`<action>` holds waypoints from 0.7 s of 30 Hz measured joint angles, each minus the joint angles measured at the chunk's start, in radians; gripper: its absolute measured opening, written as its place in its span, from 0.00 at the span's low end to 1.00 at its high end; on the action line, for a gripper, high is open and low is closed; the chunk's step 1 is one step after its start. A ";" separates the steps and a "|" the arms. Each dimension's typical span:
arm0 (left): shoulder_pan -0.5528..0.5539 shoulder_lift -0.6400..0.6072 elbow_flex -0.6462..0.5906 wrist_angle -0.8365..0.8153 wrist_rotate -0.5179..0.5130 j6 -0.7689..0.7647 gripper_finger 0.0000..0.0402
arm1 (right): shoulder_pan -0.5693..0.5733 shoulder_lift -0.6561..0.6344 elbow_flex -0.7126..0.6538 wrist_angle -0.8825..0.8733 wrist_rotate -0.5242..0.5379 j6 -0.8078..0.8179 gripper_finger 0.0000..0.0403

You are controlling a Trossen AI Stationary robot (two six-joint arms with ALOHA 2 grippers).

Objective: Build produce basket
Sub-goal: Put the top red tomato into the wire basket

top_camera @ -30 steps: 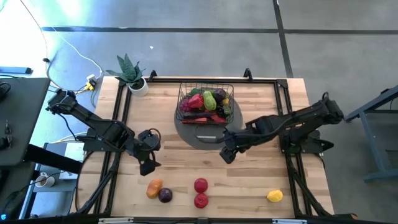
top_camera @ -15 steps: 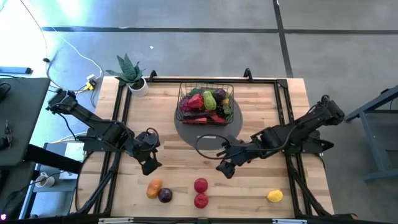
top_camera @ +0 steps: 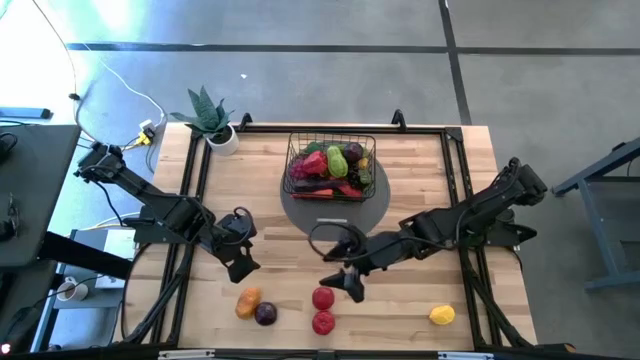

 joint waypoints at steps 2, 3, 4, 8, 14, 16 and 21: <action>0.000 0.000 0.000 0.001 0.000 0.000 0.88 | 0.000 0.026 0.035 -0.003 0.001 -0.081 0.77; 0.000 0.000 0.000 0.000 0.000 0.000 0.88 | 0.000 0.042 0.056 -0.002 0.001 -0.123 0.77; 0.000 0.000 0.000 0.000 0.000 0.000 0.88 | 0.000 0.058 0.076 -0.002 0.000 -0.172 0.77; 0.000 -0.001 0.000 0.000 0.000 0.000 0.88 | 0.000 0.127 0.160 -0.047 -0.006 -0.386 0.77; 0.000 -0.001 0.000 -0.001 -0.001 0.000 0.88 | 0.000 0.207 0.234 -0.191 -0.007 -0.506 0.77; 0.000 -0.001 0.000 -0.002 -0.001 0.001 0.88 | 0.000 0.223 0.234 -0.204 -0.007 -0.533 0.77; 0.000 -0.001 0.000 -0.003 -0.002 0.007 0.88 | 0.003 0.265 0.234 -0.213 -0.011 -0.580 0.77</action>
